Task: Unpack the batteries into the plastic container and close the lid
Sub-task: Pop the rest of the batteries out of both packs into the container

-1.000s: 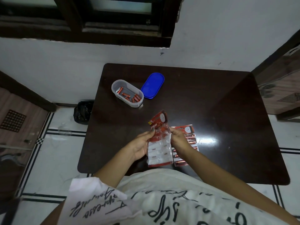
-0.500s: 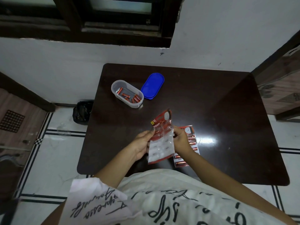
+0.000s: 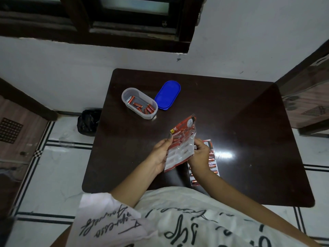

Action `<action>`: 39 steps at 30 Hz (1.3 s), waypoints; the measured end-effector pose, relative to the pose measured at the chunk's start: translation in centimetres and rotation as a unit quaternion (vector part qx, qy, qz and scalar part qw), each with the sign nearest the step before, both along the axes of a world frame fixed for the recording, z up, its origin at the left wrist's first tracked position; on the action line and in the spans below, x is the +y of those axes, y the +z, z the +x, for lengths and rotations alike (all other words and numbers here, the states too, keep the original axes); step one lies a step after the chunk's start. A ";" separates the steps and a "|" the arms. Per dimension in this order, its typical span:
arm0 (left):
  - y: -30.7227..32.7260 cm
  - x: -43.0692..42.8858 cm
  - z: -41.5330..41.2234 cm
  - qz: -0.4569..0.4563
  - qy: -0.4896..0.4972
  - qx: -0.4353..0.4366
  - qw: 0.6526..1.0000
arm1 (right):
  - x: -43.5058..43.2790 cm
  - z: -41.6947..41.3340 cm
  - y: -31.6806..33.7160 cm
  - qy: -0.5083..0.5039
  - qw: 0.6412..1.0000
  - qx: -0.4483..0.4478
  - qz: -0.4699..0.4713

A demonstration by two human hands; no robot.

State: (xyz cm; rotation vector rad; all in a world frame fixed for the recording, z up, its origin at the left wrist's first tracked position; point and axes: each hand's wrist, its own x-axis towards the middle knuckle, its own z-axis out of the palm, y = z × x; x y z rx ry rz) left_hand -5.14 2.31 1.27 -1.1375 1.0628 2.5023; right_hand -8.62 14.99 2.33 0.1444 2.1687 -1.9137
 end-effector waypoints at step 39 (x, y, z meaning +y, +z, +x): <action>-3.4 -17.6 -5.7 -0.803 -0.402 -0.041 0.438 | -21.0 -13.2 1.0 0.296 0.898 0.023 0.325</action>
